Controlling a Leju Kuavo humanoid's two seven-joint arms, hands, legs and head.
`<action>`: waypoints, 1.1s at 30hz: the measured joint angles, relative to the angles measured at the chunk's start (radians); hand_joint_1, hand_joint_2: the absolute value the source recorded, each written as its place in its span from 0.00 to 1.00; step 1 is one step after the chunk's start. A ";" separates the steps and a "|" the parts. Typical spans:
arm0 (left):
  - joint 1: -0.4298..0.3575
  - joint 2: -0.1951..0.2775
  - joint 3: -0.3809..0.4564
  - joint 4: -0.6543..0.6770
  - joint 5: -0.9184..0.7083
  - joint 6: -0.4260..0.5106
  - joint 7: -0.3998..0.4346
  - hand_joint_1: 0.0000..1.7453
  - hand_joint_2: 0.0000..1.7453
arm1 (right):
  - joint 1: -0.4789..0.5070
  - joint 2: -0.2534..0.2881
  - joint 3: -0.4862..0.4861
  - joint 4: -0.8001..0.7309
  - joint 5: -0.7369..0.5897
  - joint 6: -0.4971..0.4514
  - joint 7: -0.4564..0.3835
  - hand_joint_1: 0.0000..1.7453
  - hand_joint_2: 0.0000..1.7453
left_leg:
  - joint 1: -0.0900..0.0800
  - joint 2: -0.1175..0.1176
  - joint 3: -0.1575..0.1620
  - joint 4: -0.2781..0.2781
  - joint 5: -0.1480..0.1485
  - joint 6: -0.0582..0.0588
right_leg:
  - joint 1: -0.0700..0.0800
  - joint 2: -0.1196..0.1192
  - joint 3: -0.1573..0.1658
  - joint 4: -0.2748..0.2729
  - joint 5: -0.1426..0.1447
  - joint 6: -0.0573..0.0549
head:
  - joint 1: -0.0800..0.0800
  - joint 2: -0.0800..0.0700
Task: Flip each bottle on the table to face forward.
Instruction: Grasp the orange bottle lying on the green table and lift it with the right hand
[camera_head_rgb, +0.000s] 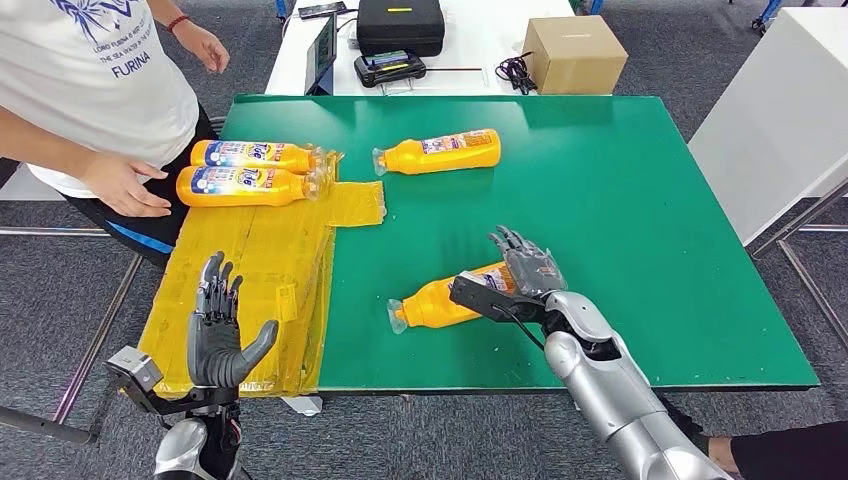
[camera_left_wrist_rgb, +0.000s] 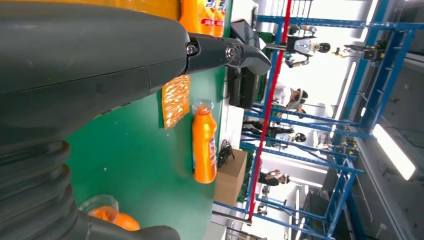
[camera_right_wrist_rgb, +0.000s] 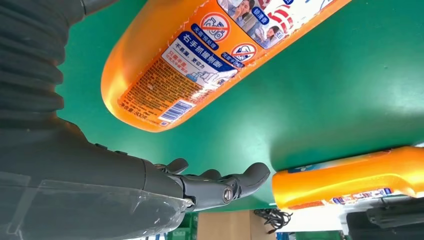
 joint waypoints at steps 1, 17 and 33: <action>-0.001 0.000 0.000 0.003 0.000 0.000 0.000 0.00 1.00 | -0.005 0.000 0.004 0.008 -0.001 0.000 0.000 0.00 1.00 | 0.000 0.000 0.000 0.000 0.000 0.000 | 0.000 0.000 0.000 0.000 0.000 0.000 | 0.000 0.000; -0.065 0.002 -0.027 0.072 0.010 -0.012 0.009 0.00 1.00 | -0.138 0.037 0.084 0.251 -0.184 0.121 -0.104 0.00 1.00 | 0.000 0.000 0.000 0.000 0.000 0.000 | 0.000 0.000 0.000 0.000 0.000 0.001 | 0.000 0.000; -0.090 0.005 -0.043 0.139 0.031 -0.023 0.039 0.00 1.00 | -0.264 0.046 0.199 0.430 -0.194 0.154 -0.094 0.00 1.00 | 0.000 0.000 0.000 0.001 0.001 0.001 | 0.000 0.000 0.000 0.000 0.001 0.001 | 0.000 0.000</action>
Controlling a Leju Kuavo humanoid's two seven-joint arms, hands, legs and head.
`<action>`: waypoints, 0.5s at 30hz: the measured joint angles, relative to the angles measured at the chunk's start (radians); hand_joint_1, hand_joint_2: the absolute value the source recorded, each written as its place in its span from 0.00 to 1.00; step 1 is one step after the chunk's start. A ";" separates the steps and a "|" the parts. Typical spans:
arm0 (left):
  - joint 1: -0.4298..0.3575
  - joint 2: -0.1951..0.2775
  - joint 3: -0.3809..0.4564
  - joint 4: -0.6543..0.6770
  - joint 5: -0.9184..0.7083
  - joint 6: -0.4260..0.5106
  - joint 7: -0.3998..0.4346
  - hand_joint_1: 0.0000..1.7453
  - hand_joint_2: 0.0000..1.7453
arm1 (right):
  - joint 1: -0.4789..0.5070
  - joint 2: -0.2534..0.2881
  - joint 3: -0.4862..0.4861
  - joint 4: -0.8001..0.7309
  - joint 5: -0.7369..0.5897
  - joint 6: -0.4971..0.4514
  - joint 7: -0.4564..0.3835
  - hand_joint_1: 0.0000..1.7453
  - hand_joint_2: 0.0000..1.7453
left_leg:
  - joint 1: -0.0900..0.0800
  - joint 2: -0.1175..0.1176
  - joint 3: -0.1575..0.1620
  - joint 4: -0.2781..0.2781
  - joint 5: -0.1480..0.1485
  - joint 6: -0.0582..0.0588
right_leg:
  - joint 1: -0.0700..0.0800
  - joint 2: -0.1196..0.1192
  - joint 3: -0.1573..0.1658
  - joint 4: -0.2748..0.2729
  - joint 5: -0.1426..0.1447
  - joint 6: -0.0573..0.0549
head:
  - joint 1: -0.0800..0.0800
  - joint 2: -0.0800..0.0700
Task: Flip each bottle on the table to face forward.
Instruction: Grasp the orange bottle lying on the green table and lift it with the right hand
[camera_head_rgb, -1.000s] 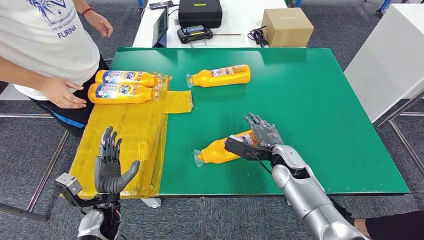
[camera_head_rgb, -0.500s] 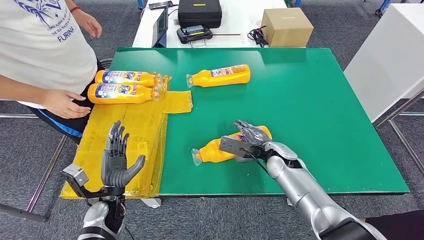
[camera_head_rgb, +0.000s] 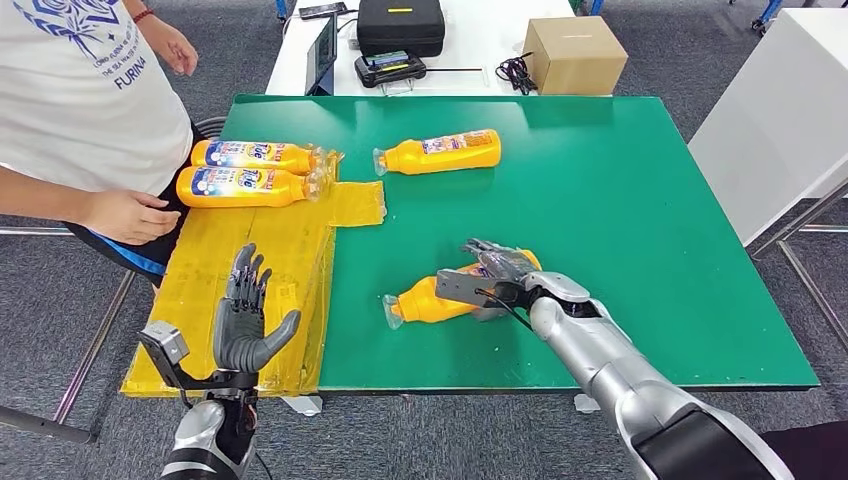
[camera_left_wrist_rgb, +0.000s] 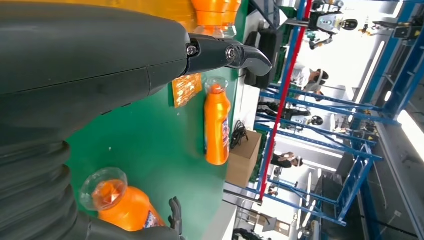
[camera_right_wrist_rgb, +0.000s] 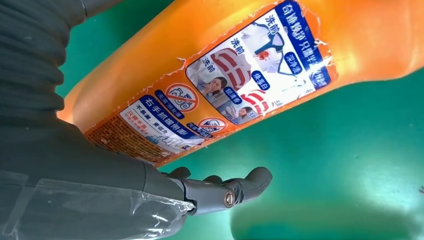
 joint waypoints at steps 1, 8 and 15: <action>0.000 0.000 0.000 0.003 0.001 0.000 0.002 0.00 1.00 | -0.007 0.001 0.006 0.008 0.002 0.009 0.006 0.00 1.00 | 0.000 0.000 0.000 0.000 0.000 0.000 | 0.000 0.000 0.000 0.000 0.000 0.000 | 0.000 0.000; -0.001 0.001 0.000 0.025 0.003 0.009 0.008 0.00 1.00 | -0.052 0.001 0.057 0.062 0.025 0.072 0.024 0.00 1.00 | 0.000 0.000 0.000 0.000 0.000 0.000 | 0.000 0.000 0.000 0.000 0.000 0.000 | 0.000 0.000; -0.004 0.001 -0.002 0.037 0.002 0.010 0.011 0.00 1.00 | -0.067 0.001 0.097 0.088 0.032 0.082 0.027 0.00 1.00 | 0.000 0.000 0.000 0.000 0.000 0.000 | 0.000 0.000 0.000 0.000 0.000 0.000 | 0.000 0.000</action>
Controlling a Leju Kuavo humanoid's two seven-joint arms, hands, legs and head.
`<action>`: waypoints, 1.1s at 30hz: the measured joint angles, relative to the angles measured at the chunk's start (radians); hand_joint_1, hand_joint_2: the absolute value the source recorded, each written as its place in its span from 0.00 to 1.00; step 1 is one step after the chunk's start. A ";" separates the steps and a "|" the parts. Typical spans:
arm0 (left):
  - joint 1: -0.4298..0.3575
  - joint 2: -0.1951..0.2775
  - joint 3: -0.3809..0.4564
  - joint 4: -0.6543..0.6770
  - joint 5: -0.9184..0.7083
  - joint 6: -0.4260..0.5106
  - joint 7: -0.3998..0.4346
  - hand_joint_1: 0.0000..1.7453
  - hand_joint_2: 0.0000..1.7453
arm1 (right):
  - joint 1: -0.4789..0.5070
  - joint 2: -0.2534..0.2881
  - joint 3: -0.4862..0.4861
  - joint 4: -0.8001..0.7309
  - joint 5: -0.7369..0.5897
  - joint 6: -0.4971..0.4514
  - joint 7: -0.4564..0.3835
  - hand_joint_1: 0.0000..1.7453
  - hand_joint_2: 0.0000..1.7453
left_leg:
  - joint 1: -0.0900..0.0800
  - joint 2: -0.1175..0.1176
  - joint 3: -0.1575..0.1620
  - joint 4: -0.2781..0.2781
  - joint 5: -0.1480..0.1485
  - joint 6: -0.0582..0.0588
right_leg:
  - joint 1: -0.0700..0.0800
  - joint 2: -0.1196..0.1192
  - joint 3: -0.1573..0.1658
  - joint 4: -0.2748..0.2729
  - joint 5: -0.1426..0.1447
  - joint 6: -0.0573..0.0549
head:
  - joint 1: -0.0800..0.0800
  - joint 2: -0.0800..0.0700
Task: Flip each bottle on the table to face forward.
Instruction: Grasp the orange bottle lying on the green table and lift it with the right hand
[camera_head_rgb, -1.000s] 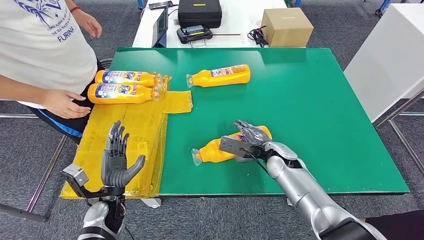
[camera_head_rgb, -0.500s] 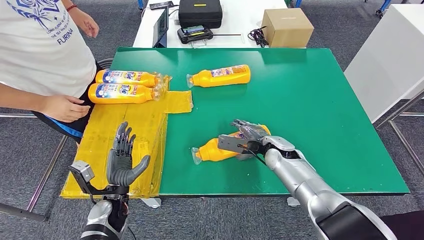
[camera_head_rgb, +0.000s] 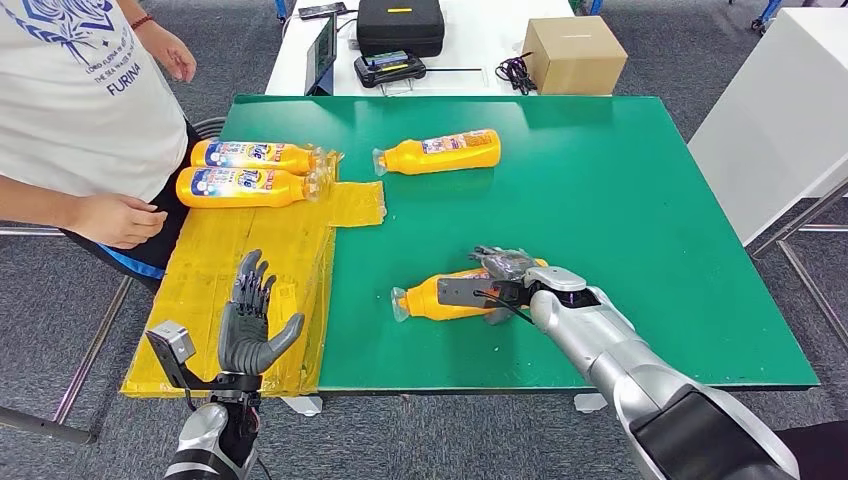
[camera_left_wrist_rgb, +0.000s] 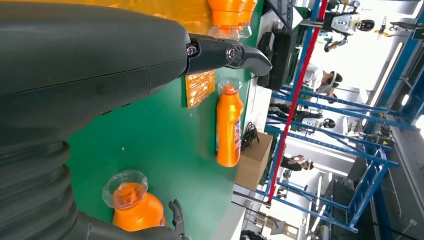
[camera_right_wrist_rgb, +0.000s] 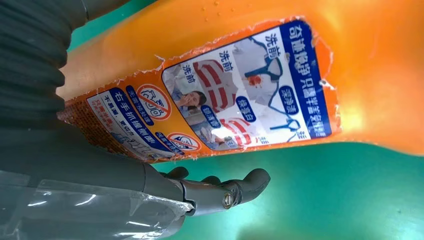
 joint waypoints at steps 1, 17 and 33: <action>0.000 0.000 -0.001 0.001 0.000 0.000 0.000 0.00 1.00 | -0.002 0.000 0.004 0.002 0.001 0.001 0.000 0.00 1.00 | 0.000 0.000 0.000 0.000 0.000 0.000 | 0.000 0.000 0.000 0.000 0.000 0.000 | 0.000 0.000; -0.019 0.005 0.001 0.017 0.029 0.013 -0.020 0.00 1.00 | -0.027 -0.010 0.063 0.028 -0.043 0.015 -0.013 1.00 1.00 | 0.000 0.000 0.001 0.000 0.000 0.000 | 0.000 0.000 0.001 0.000 0.000 0.000 | 0.000 0.000; -0.002 0.016 0.004 -0.011 0.007 0.041 -0.023 0.00 1.00 | 0.234 0.000 -0.138 -0.235 -0.209 -0.391 -0.104 1.00 1.00 | 0.001 0.000 0.000 0.000 -0.001 0.000 | 0.001 0.000 0.000 0.000 0.000 0.000 | 0.000 0.000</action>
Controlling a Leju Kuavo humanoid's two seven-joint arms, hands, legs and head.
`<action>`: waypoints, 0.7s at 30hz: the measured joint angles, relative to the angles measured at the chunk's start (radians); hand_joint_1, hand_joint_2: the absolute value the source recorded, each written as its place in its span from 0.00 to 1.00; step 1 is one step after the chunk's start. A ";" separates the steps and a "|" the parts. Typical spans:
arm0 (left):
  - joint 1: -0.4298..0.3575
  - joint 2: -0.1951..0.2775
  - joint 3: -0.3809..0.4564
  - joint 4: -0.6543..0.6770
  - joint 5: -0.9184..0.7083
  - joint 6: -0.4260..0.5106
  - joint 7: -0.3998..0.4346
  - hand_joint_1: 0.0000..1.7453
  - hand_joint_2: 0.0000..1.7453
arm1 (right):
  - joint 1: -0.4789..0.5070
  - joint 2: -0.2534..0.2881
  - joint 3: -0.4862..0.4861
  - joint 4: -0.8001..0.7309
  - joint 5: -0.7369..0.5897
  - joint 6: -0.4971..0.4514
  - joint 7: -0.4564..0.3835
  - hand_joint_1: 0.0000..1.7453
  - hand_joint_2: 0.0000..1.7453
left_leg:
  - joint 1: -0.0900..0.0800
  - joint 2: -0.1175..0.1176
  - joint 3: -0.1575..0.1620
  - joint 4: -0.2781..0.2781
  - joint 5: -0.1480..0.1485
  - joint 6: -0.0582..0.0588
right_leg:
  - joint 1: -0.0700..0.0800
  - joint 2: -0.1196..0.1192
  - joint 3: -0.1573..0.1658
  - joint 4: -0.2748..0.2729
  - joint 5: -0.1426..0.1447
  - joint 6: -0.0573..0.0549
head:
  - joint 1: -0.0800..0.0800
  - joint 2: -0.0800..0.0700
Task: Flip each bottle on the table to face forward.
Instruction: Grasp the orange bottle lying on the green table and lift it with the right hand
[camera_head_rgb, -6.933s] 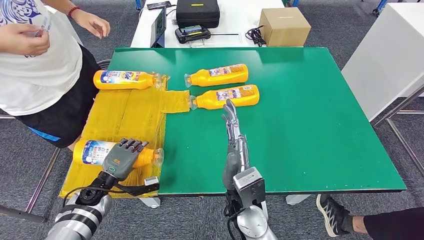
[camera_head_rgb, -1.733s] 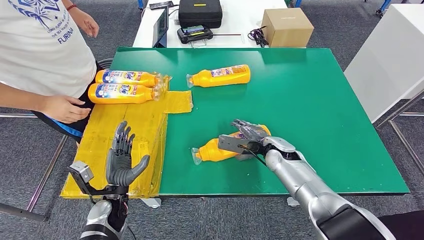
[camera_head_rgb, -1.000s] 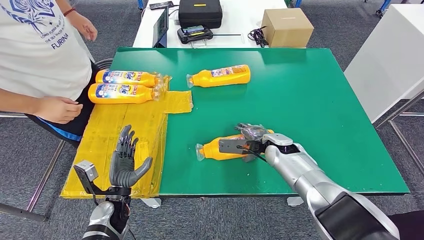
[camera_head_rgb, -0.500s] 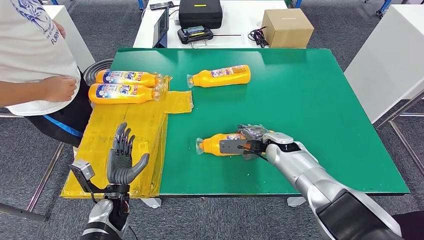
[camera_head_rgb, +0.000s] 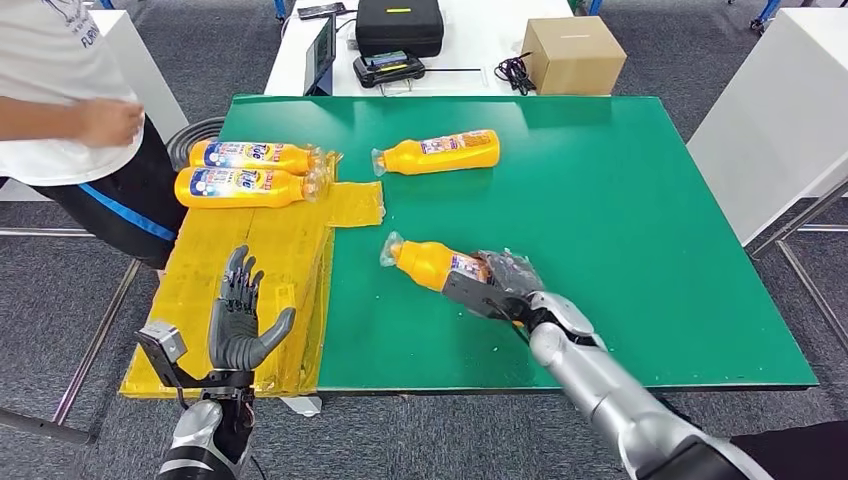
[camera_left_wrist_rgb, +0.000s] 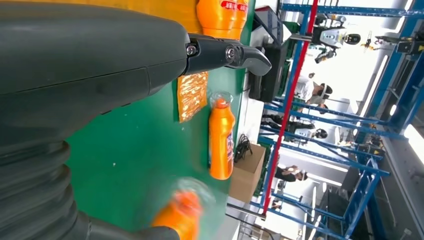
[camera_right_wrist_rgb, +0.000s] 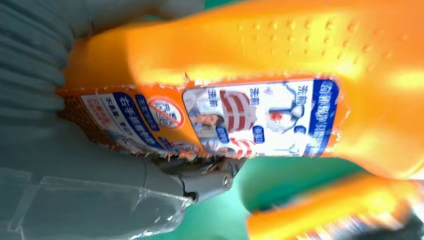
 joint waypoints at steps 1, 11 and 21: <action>0.005 0.000 0.000 -0.005 0.000 0.000 0.000 0.00 1.00 | 0.041 0.012 -0.039 -0.052 -0.006 -0.027 -0.021 1.00 1.00 | 0.000 -0.001 -0.001 0.000 0.000 0.000 | 0.000 0.000 -0.001 0.000 0.000 0.000 | 0.000 0.000; 0.039 -0.004 -0.025 -0.035 0.009 0.005 0.000 0.00 1.00 | 0.286 0.134 -0.338 -0.457 -0.096 -0.144 -0.209 1.00 1.00 | 0.000 -0.001 -0.004 0.000 0.000 0.000 | -0.001 0.000 -0.004 0.000 0.000 0.000 | 0.000 0.000; 0.040 -0.004 -0.080 -0.046 0.106 -0.088 0.061 0.00 1.00 | 0.416 0.196 -0.447 -0.654 -0.100 -0.222 -0.335 1.00 1.00 | -0.001 0.000 -0.004 0.000 0.000 0.000 | -0.001 0.000 -0.004 0.000 0.000 0.000 | 0.000 0.000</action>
